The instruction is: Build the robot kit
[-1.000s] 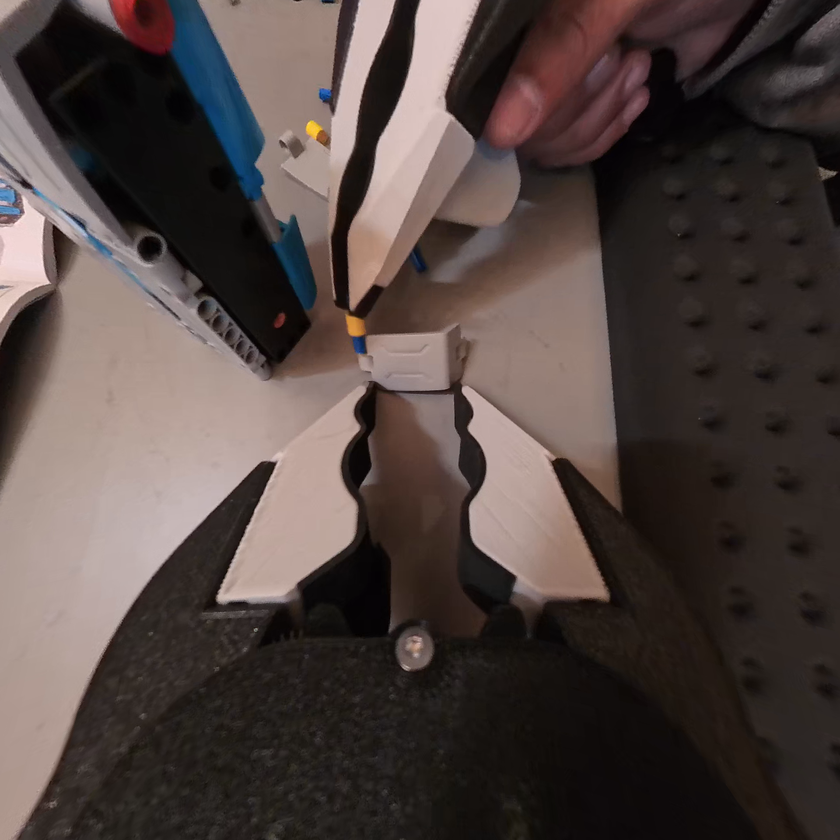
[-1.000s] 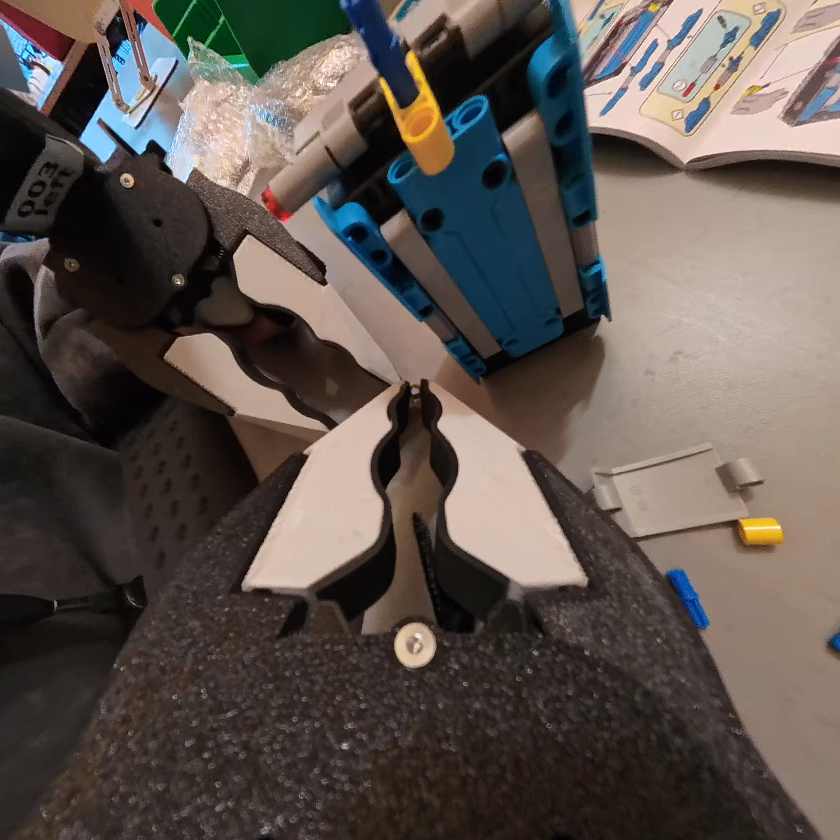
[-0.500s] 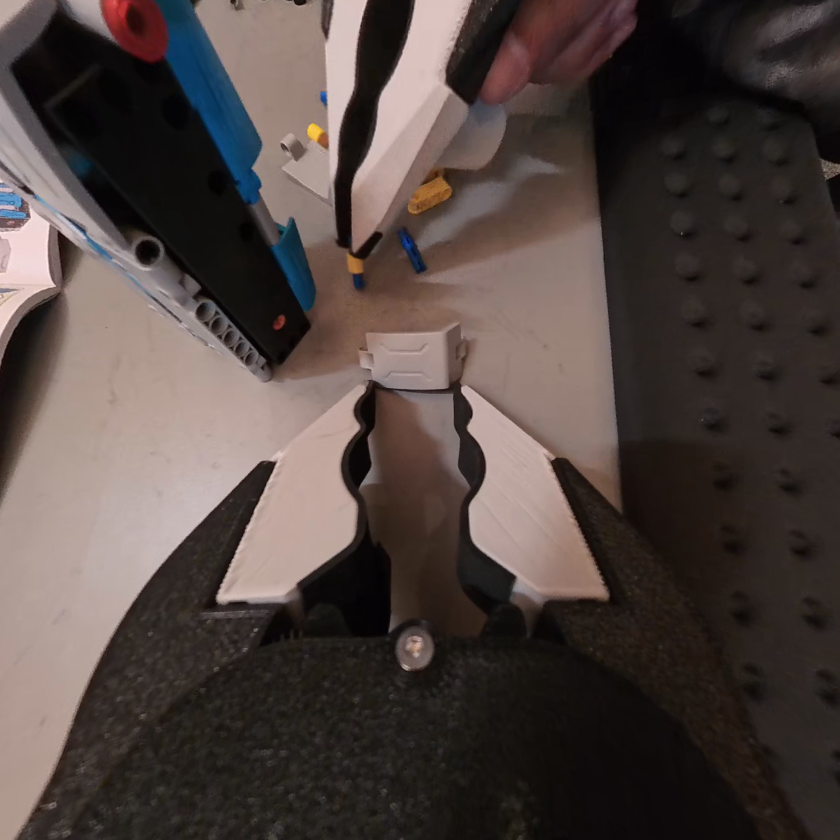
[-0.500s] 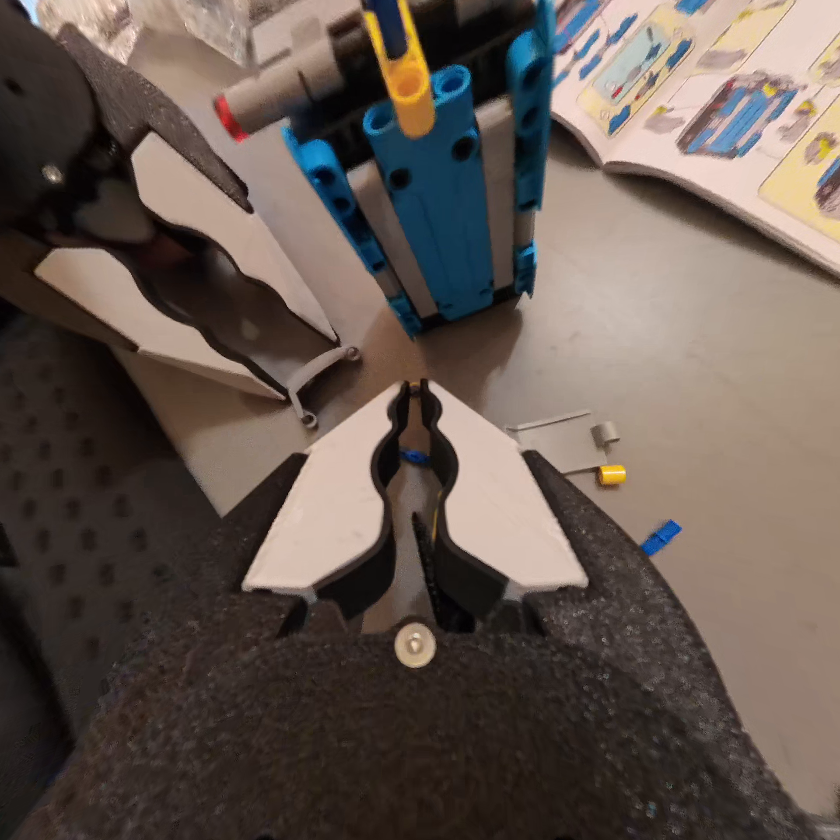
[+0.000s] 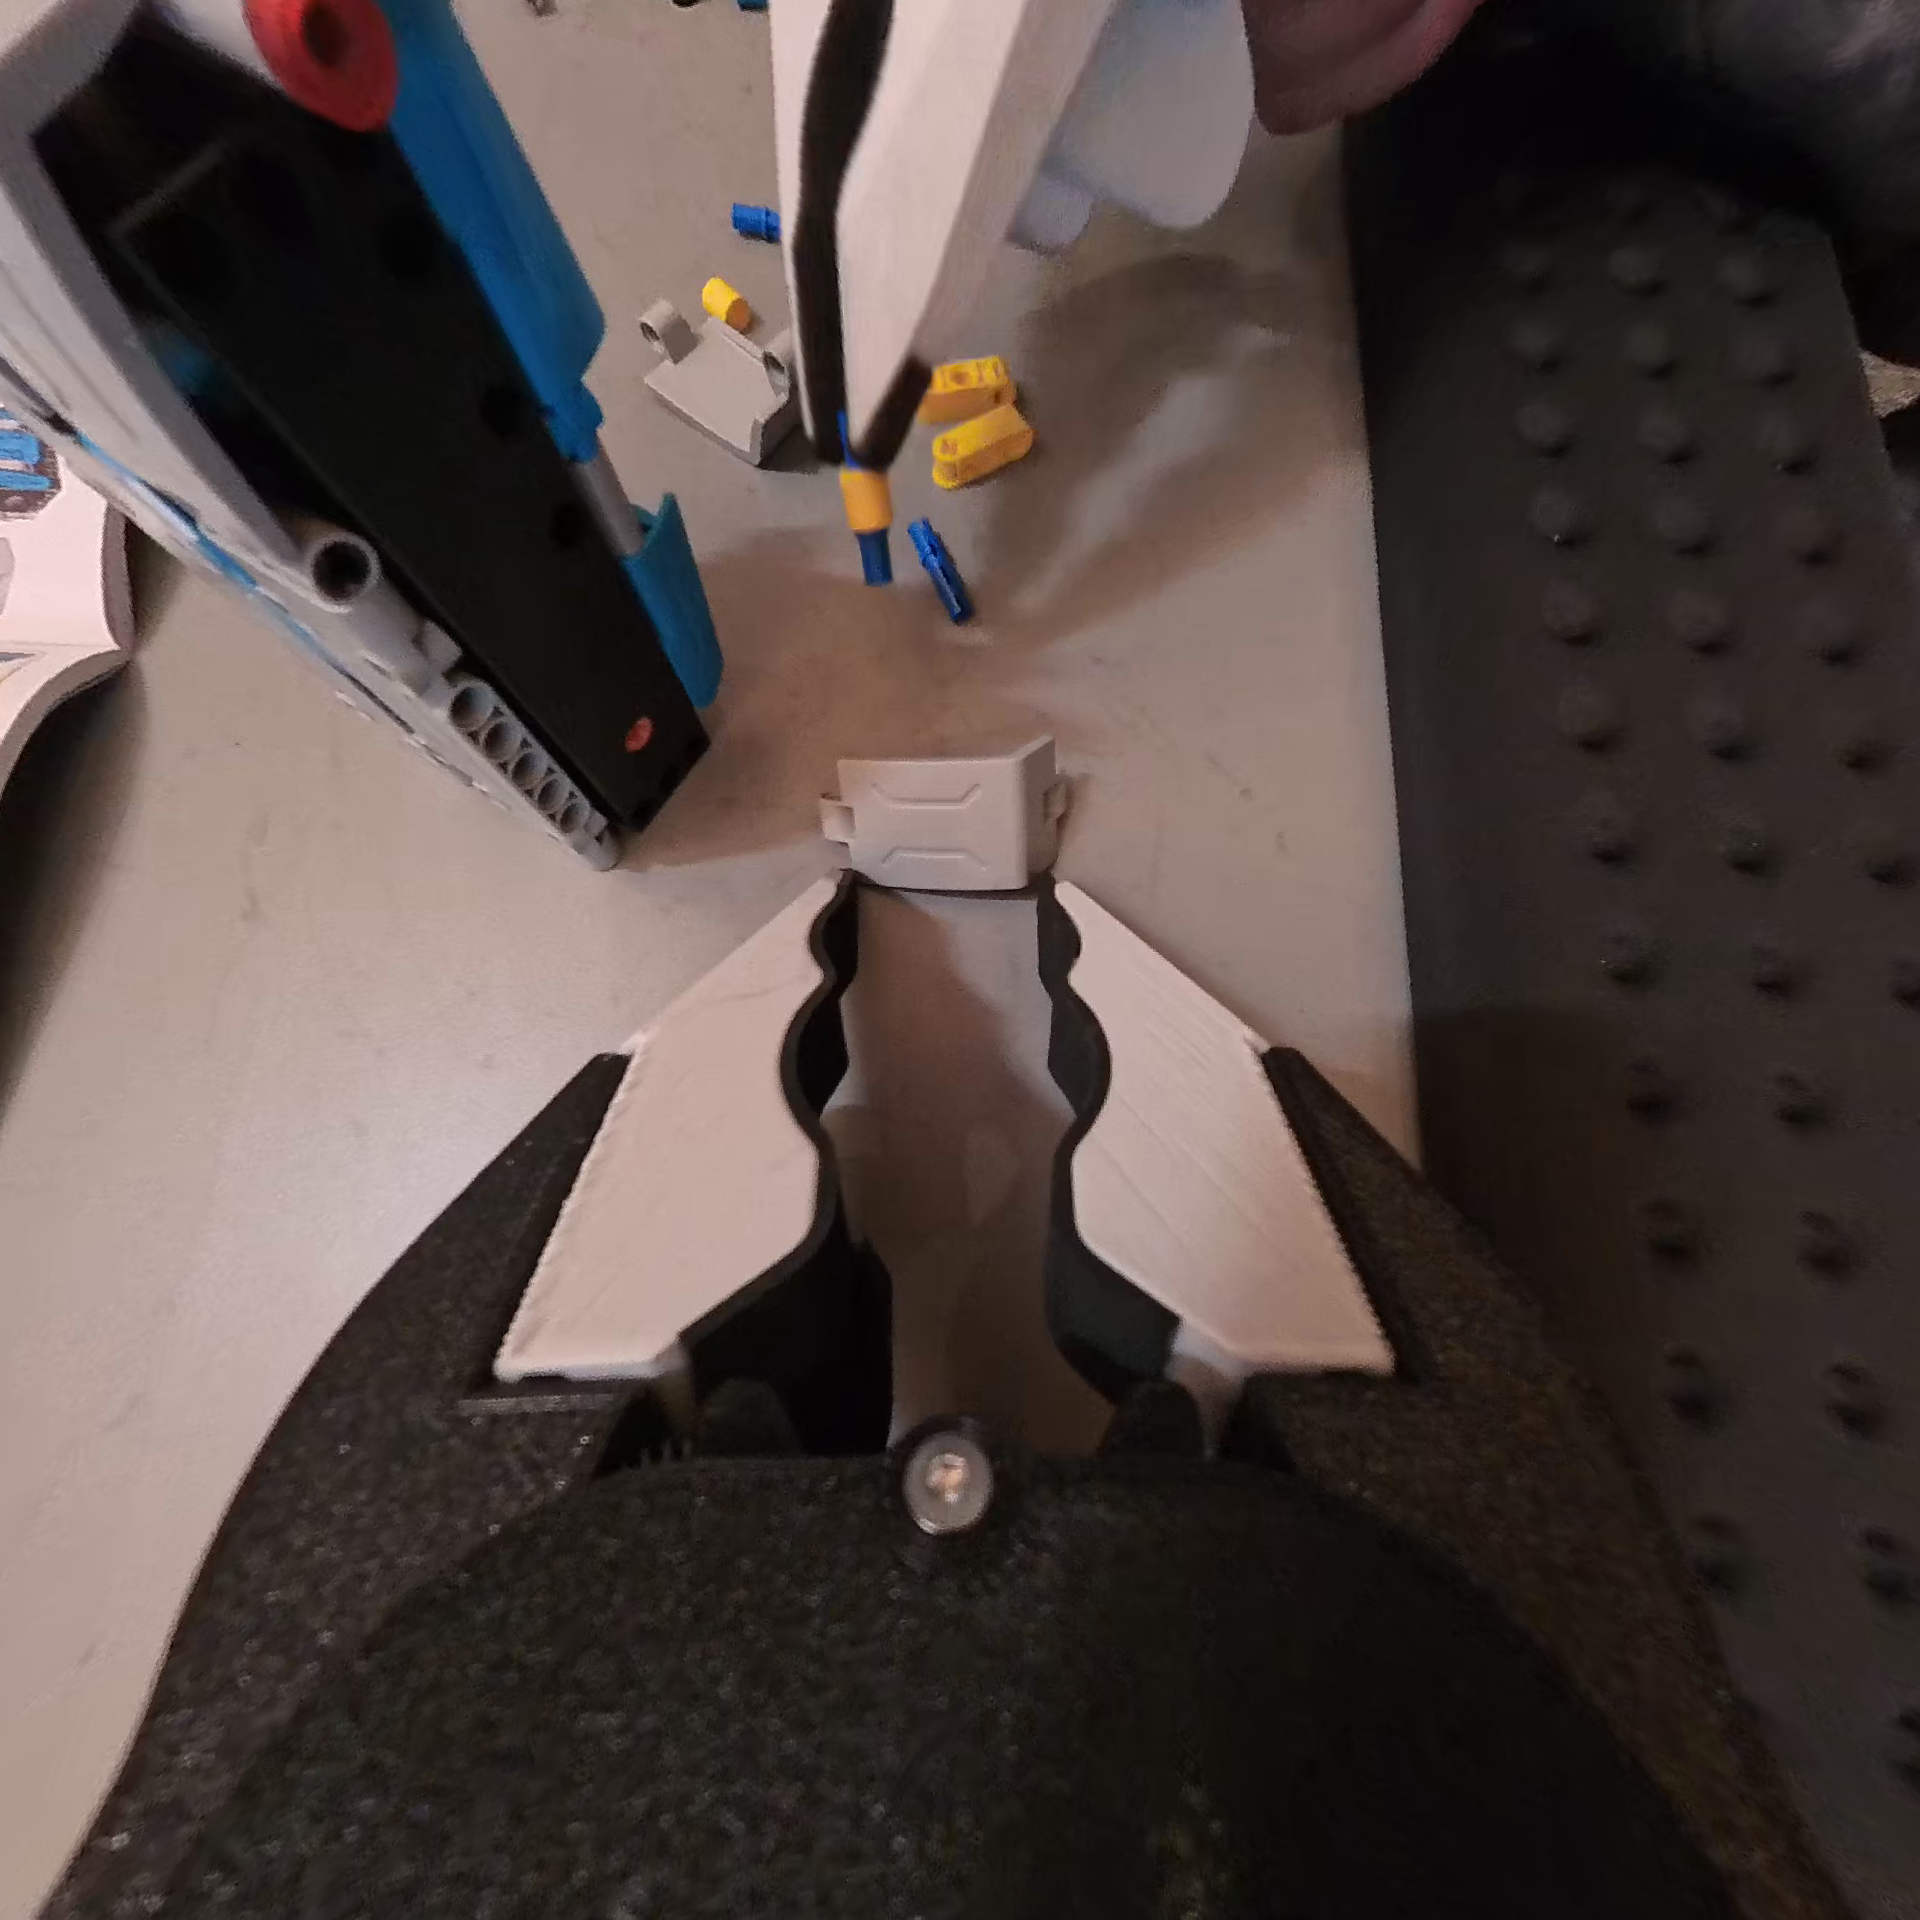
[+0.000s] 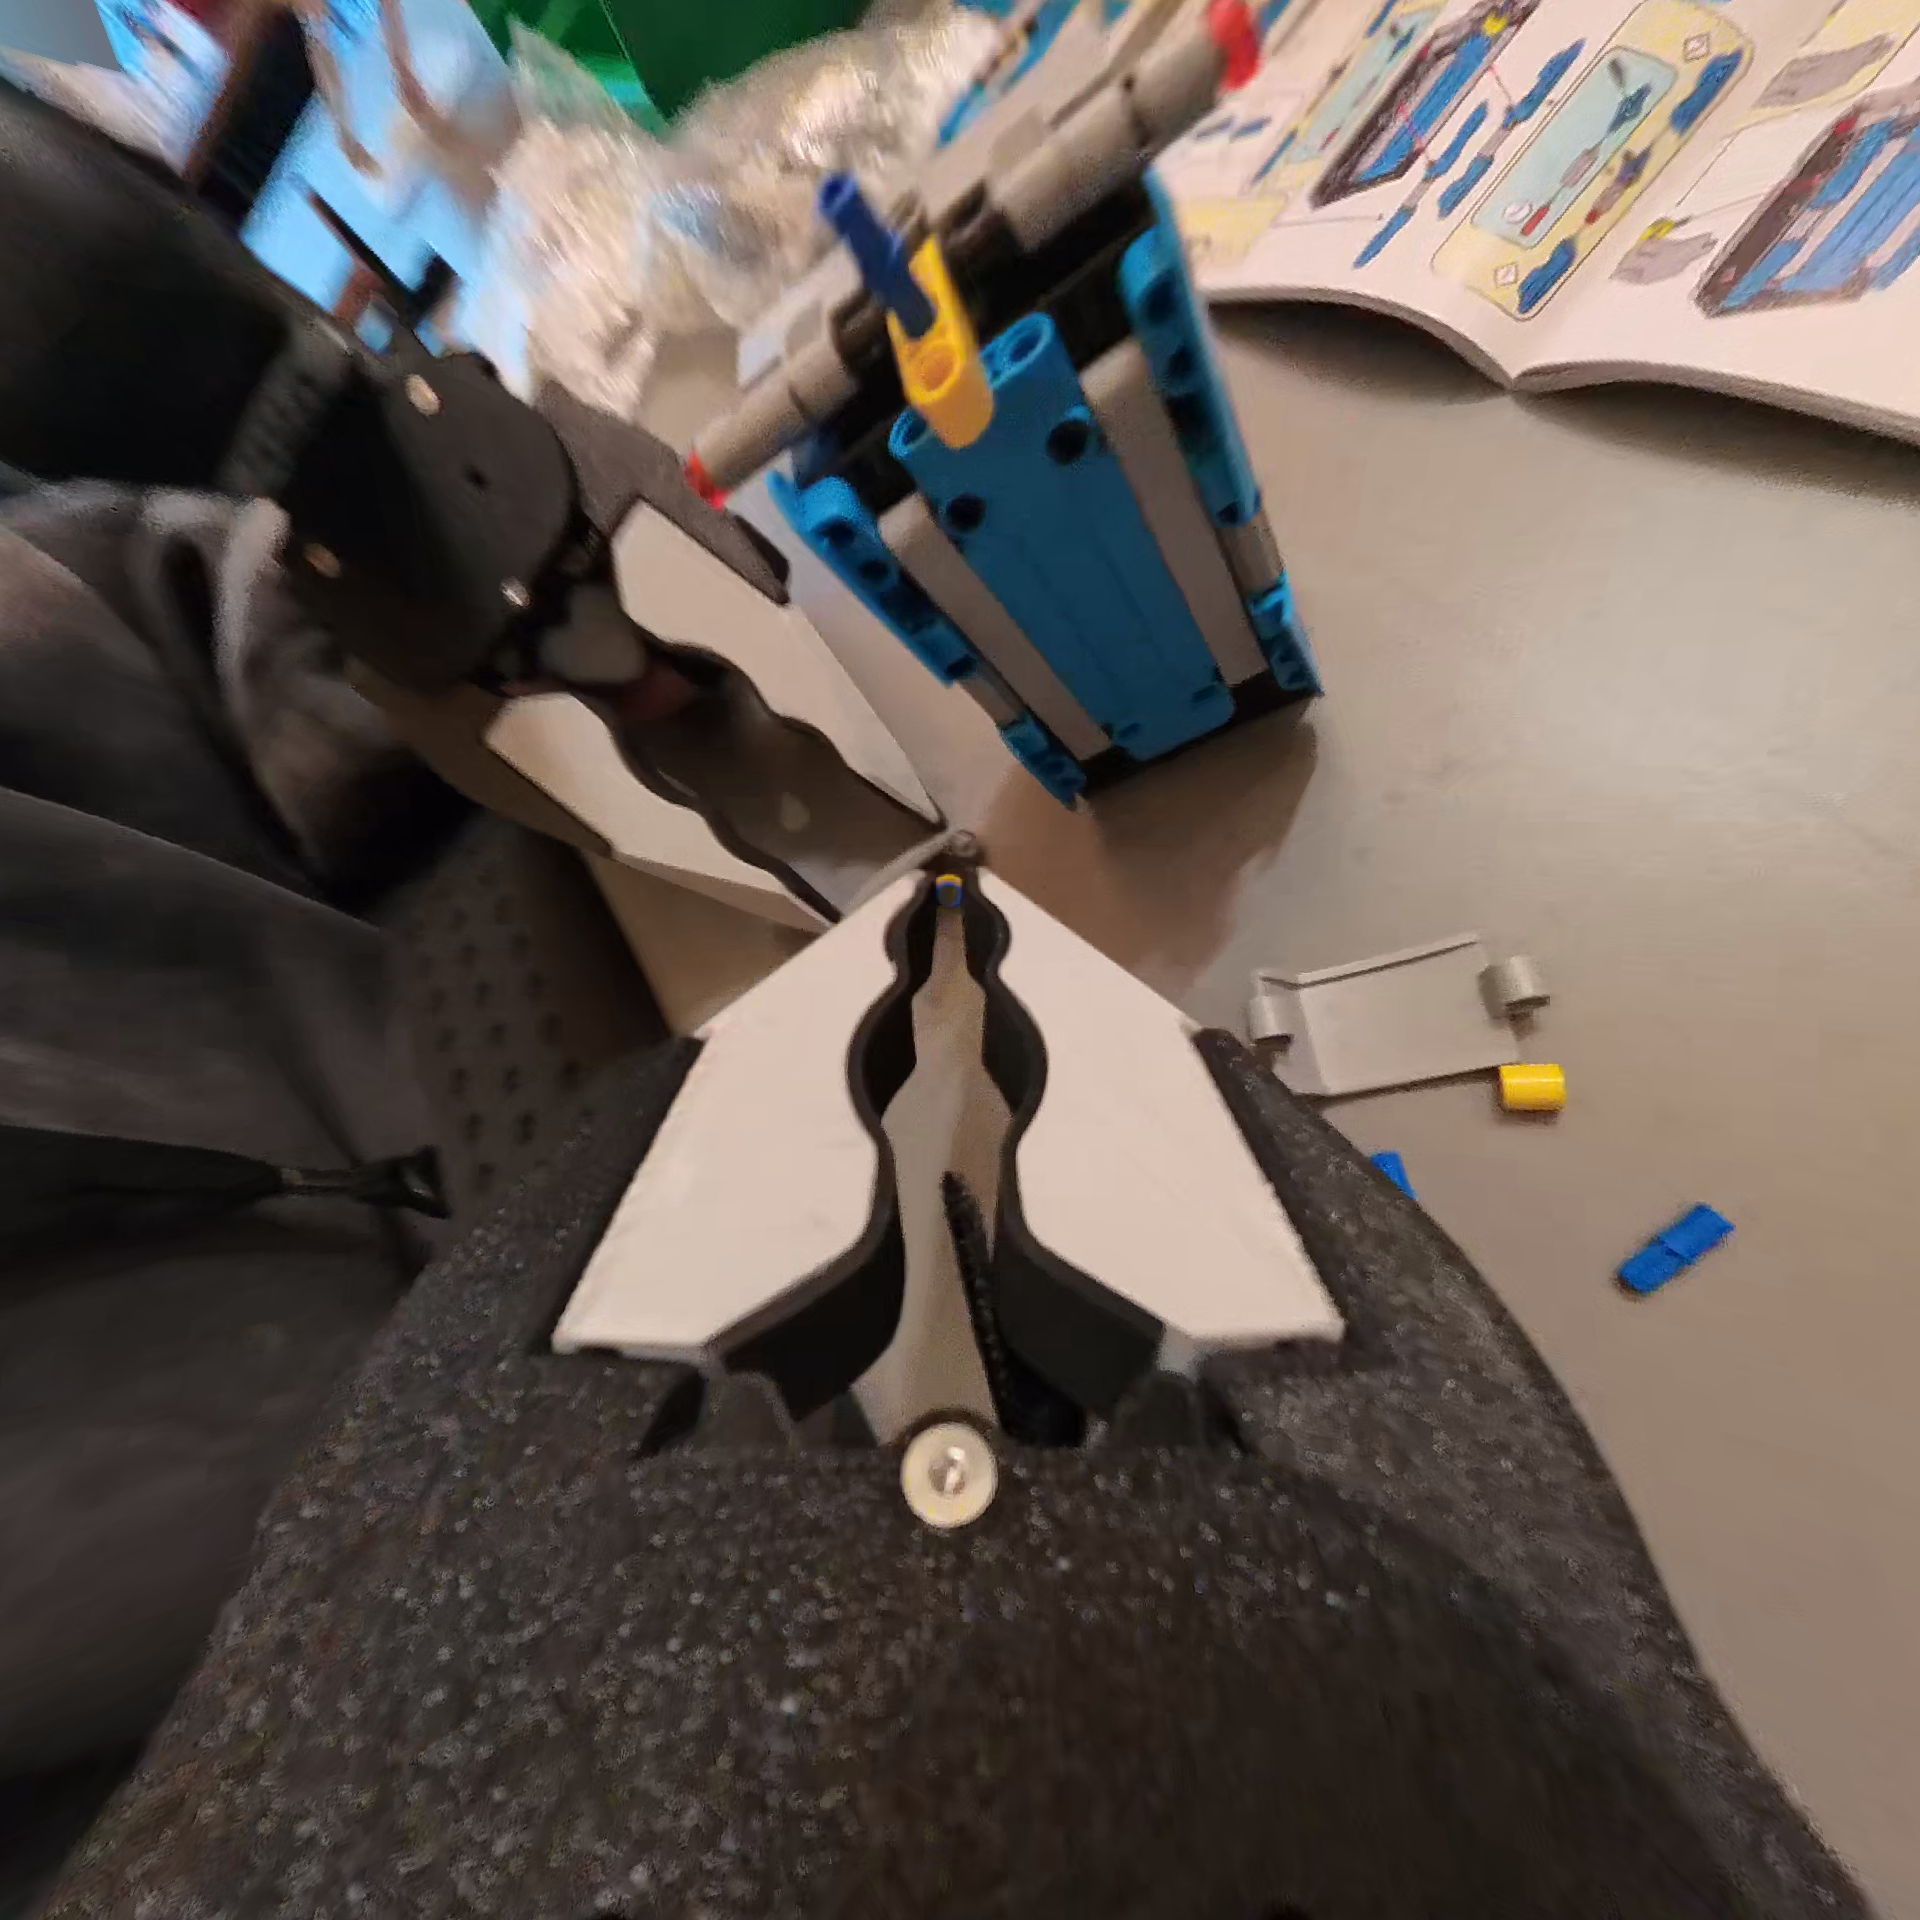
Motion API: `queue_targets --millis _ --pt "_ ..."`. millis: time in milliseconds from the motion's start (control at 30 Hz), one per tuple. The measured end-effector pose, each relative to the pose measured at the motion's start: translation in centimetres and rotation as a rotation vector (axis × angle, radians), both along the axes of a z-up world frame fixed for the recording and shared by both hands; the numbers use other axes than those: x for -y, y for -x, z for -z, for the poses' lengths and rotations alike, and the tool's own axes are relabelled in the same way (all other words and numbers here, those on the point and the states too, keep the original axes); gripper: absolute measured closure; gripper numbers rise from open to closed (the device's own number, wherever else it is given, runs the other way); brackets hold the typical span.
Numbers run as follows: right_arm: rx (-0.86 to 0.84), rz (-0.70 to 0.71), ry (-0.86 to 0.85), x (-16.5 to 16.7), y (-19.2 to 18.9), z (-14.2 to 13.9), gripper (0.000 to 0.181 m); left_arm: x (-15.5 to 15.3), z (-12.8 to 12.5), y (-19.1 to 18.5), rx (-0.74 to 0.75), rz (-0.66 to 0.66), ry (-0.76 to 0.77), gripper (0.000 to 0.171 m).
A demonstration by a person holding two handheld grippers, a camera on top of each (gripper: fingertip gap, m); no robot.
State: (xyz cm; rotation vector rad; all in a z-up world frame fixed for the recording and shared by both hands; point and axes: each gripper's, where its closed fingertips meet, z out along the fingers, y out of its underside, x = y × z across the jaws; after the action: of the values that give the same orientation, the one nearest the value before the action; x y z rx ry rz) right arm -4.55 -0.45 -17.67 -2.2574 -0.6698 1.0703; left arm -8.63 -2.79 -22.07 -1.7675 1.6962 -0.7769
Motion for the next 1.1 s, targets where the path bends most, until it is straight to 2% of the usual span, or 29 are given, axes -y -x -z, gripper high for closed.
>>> queue_targets --millis 100,200,267,367,500,633,700,900,1000,1100 --pt "-0.184 -0.003 0.078 0.2 0.2 -1.7 0.177 0.0 0.0 0.0 0.000 -0.001 0.003 0.138" --pt "-0.246 0.001 0.103 0.2 0.0 -2.2 0.177 -0.2 0.0 0.0 0.000 -0.015 0.005 0.132" --pt "-0.229 0.012 0.104 0.1 -0.1 -1.8 0.177 -0.1 0.0 0.0 -0.001 -0.007 0.024 0.115" --pt "-0.076 0.033 0.069 -0.3 -0.2 0.5 0.177 -0.1 0.0 -0.3 0.004 -0.007 0.052 0.097" --pt "0.063 -0.007 0.036 0.1 1.3 2.8 0.177 -0.4 -0.1 -0.9 0.010 -0.010 0.077 0.106" --pt "0.052 0.004 -0.009 -0.4 2.4 2.3 0.177 -0.6 0.0 -1.2 0.005 -0.007 0.054 0.117" --pt "0.029 -0.006 -0.003 -0.2 2.9 2.1 0.177 -0.7 0.1 -1.2 -0.003 -0.002 0.002 0.126" --pt "0.004 -0.056 -0.052 0.4 4.1 1.1 0.177 -0.2 -0.6 -1.2 0.036 0.030 -0.122 0.126" --pt "0.033 -0.040 -0.078 0.3 3.3 1.2 0.177 -0.2 -1.8 -1.0 0.104 0.024 -0.207 0.126" --pt "0.051 -0.024 -0.079 0.4 2.3 1.3 0.177 -0.7 -1.8 -0.1 0.084 0.045 -0.334 0.126"
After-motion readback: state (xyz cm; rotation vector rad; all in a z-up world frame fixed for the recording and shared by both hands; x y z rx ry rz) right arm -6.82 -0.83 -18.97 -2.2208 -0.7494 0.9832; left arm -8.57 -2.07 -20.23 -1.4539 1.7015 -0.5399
